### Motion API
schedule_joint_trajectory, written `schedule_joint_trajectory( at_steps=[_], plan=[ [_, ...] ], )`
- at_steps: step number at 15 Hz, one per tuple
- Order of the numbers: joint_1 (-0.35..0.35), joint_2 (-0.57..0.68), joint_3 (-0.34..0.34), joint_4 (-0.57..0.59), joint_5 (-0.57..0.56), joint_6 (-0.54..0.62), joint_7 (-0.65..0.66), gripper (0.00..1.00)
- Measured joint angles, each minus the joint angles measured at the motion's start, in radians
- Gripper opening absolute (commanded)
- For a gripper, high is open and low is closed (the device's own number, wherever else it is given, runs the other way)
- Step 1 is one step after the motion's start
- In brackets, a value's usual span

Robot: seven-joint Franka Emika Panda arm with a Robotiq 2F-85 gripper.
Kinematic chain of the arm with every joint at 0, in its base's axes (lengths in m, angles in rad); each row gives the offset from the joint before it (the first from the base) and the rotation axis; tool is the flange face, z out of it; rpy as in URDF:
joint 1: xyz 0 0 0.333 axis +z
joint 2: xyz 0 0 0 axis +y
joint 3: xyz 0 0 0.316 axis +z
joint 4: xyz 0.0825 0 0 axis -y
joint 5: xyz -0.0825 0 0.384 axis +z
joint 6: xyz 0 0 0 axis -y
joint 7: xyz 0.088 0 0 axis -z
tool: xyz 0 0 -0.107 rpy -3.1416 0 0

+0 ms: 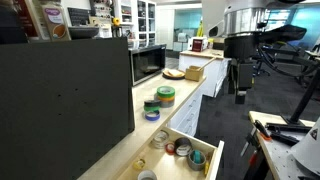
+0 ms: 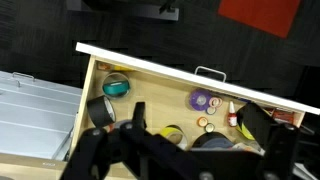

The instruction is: Put the green tape in the drawer

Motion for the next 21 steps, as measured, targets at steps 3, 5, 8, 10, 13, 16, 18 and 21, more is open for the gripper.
schedule_joint_trajectory(
  at_steps=[3, 5, 8, 10, 13, 16, 18, 21],
  plan=[
    [0.000, 0.000, 0.000, 0.000, 0.000, 0.000, 0.000, 1.00],
    [0.000, 0.000, 0.000, 0.000, 0.000, 0.000, 0.000, 1.00],
    [0.000, 0.000, 0.000, 0.000, 0.000, 0.000, 0.000, 1.00],
    [-0.003, 0.001, 0.000, 0.000, -0.003, 0.003, 0.001, 1.00],
    [-0.012, 0.014, 0.001, 0.000, -0.012, 0.039, 0.005, 1.00],
    [-0.028, 0.060, 0.001, 0.010, -0.032, 0.099, 0.011, 1.00],
    [-0.042, 0.101, 0.001, 0.022, -0.055, 0.148, 0.022, 1.00],
    [-0.067, 0.173, 0.001, 0.051, -0.113, 0.221, 0.056, 1.00]
  ],
)
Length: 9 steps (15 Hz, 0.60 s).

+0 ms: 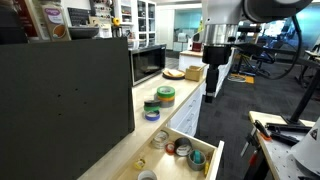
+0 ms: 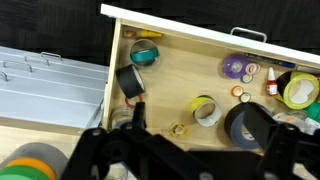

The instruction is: Put the green tape in the drawer

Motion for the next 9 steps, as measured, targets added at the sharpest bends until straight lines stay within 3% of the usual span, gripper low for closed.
schedule_joint_trajectory(
  at_steps=[9],
  plan=[
    [-0.095, 0.215, -0.006, 0.143, -0.220, 0.161, 0.138, 1.00]
  ],
)
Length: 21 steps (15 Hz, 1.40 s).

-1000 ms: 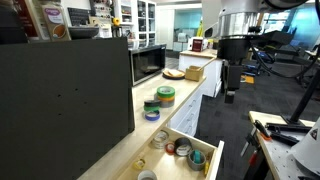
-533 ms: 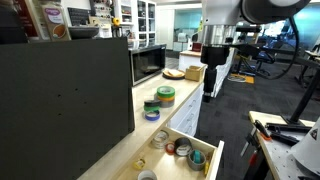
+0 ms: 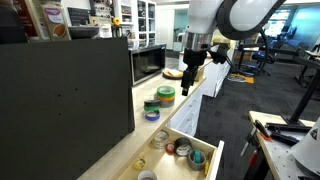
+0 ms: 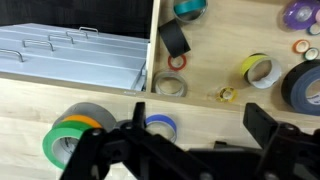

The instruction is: Put the green tape in the drawer

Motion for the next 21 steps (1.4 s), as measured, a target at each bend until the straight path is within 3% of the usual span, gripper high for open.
schedule_joint_trajectory(
  at_steps=[6, 13, 21],
  plan=[
    [-0.029, 0.130, -0.045, 0.124, -0.110, 0.017, 0.072, 1.00],
    [-0.034, 0.274, -0.119, 0.277, -0.071, 0.009, 0.074, 1.00],
    [-0.036, 0.293, -0.122, 0.298, -0.068, 0.005, 0.074, 1.00]
  ],
)
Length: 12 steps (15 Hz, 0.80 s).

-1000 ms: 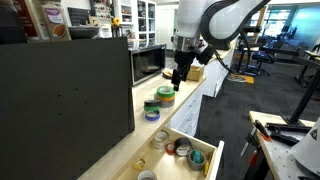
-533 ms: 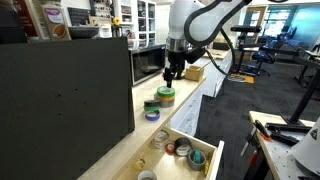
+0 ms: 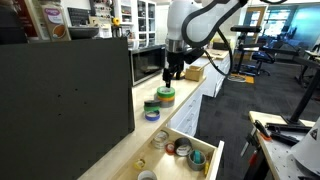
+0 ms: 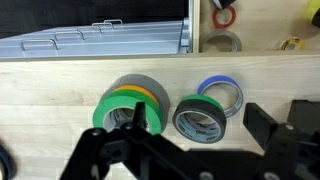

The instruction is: Put the green tape in the drawer

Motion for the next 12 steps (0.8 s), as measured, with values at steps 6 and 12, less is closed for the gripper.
schedule_joint_trajectory(
  at_steps=[6, 12],
  plan=[
    [0.000, 0.018, -0.006, 0.006, 0.000, 0.002, 0.001, 1.00],
    [-0.015, 0.108, -0.020, 0.096, 0.108, -0.001, -0.021, 1.00]
  ],
)
